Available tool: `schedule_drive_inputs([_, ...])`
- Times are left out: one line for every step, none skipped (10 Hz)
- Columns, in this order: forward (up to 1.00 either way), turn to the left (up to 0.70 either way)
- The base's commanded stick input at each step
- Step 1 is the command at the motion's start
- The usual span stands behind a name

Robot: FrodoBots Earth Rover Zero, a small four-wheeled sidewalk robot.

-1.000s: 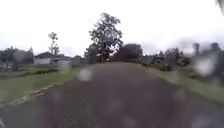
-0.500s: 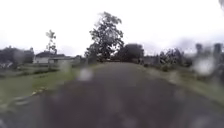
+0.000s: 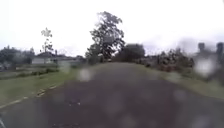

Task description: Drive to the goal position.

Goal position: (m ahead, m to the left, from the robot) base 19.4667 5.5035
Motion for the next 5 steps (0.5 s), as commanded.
schedule_drive_inputs([1.00, -0.12])
schedule_drive_inputs([1.00, 0.00])
schedule_drive_inputs([1.00, 0.00])
schedule_drive_inputs([1.00, 0.00])
schedule_drive_inputs([1.00, 0.00])
